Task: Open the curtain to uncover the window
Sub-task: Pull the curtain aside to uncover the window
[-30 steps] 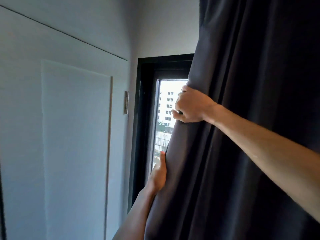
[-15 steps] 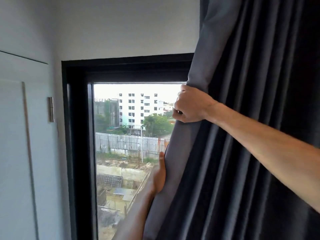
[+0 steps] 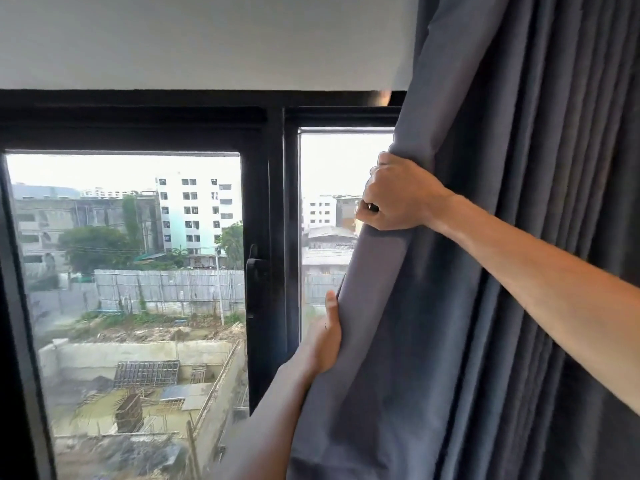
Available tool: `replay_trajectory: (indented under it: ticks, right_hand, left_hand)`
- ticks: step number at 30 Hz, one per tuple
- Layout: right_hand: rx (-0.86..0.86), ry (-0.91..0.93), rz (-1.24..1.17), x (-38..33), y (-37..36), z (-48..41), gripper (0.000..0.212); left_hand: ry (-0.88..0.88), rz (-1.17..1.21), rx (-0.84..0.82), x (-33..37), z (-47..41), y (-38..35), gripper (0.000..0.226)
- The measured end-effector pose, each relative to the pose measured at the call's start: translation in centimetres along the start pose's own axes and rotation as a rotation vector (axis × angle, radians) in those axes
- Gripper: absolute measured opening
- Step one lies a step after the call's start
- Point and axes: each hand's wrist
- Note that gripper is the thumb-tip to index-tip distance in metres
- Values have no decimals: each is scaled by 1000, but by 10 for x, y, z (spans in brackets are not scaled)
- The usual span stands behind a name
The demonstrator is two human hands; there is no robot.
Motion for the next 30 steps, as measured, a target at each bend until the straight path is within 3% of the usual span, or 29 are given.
replay_trajectory:
  ticks: [7,13,17,23,27,30]
  right_hand:
    - [-62,-96,54,63,3,92,48]
    - [-124,-192,74,110,10,165,47]
    - [-152,-268,72,137,17,208,45]
    - [-170,-384,86,180,20,267,46]
    - [-181,-464,64,208,15,300,53]
    - [-146,-481,88,225,11,320,55]
  left_hand:
    - [68,-61,-67,44,-30,-94,125]
    - [3,39,-234,88,-47,-172,125]
    - [17,-18,-287,115,-55,-215,135]
    - [-3,-81,-379,149,-68,-272,101]
    - [-57,-17,-452,169,-79,-307,91]
    - [-58,-104,-507,179,-90,-328,89]
Point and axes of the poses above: each hand's wrist, its own z-axis away from the middle knuckle, its own y-axis out of the back of the hand, x = y × z, and after that the axes turned 10 degrees about -z, right-handed
